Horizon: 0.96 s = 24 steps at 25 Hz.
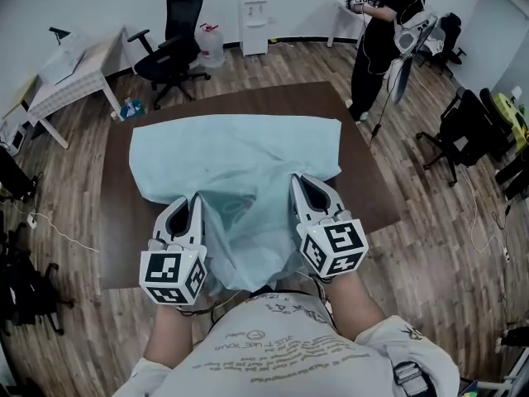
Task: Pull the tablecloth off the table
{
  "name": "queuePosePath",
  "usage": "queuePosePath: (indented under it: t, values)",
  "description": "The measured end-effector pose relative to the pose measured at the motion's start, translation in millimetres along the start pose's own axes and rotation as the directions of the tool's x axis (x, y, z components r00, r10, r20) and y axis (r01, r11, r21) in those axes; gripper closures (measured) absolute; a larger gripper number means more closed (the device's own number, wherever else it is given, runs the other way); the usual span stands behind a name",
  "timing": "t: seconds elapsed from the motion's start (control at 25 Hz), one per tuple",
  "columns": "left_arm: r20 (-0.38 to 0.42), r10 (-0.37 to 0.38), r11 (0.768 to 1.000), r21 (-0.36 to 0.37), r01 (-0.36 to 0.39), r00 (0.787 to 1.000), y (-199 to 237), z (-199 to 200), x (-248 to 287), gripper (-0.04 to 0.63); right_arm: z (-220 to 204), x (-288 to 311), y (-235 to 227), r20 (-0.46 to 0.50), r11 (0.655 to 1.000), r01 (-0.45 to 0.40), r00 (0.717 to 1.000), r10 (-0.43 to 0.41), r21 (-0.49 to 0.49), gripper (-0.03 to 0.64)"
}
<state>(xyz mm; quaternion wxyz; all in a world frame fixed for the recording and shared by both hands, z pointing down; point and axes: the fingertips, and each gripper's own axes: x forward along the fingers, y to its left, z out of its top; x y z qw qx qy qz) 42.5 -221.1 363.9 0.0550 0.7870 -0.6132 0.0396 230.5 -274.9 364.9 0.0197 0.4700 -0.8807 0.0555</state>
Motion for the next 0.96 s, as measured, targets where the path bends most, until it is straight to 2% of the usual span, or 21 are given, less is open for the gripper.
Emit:
queuePosePath:
  t: [0.96]
  values:
    - [-0.036, 0.022, 1.000, 0.011, -0.021, 0.999, -6, -17, -6, 0.581, -8, -19, -4, -0.038, 1.000, 0.031, 0.999, -0.031, 0.002, 0.601]
